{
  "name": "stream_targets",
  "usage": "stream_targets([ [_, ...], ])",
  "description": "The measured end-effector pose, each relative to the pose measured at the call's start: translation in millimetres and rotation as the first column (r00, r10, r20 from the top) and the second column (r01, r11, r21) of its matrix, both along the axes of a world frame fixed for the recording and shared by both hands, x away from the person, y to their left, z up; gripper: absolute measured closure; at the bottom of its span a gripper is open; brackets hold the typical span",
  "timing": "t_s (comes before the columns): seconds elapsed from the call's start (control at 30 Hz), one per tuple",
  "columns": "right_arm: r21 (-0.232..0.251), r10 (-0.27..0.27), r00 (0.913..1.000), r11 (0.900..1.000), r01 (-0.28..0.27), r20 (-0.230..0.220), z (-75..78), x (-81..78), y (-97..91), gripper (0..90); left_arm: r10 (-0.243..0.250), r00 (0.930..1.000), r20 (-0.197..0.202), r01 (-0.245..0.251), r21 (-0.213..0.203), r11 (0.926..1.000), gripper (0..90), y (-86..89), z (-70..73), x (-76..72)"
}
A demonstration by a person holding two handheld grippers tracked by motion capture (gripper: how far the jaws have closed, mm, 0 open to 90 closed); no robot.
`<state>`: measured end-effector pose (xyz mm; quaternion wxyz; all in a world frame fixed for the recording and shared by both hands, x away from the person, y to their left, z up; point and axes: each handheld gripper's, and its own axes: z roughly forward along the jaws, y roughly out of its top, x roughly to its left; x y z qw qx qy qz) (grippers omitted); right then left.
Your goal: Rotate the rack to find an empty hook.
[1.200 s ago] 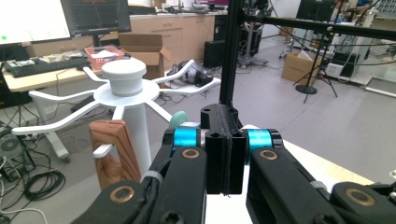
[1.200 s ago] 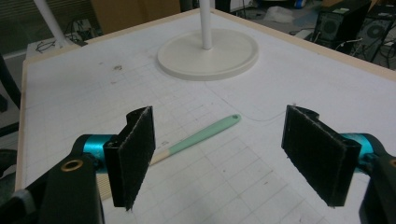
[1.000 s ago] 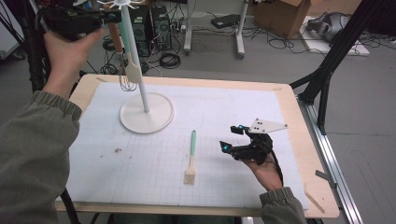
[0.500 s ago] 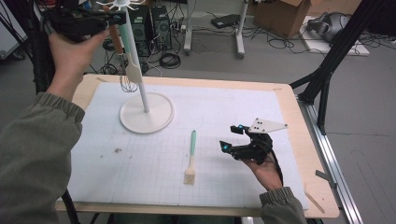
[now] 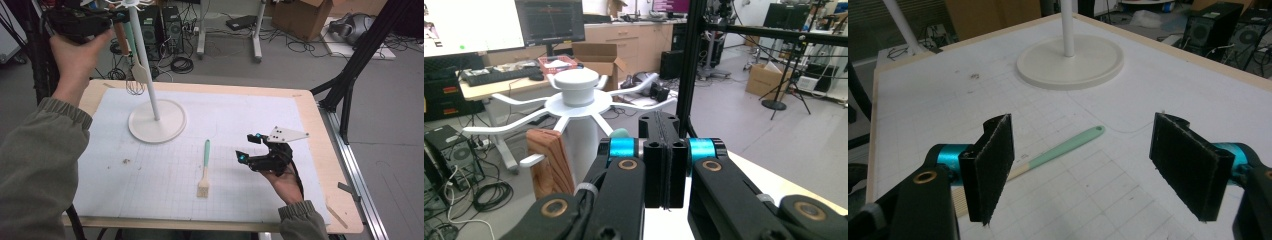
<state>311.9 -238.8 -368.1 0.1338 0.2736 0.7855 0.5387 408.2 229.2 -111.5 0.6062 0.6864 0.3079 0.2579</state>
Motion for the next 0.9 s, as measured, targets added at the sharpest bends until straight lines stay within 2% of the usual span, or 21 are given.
stream_targets([
  [0.9, 0.001, 0.001, 1.0000, 1.0000, -0.001, -0.001, 0.7, -0.5, -0.4, 24.8, 0.041, 0.9991, -0.006, -0.041, -0.016, 0.9990, 89.2, 23.2, 0.0, 5.5],
])
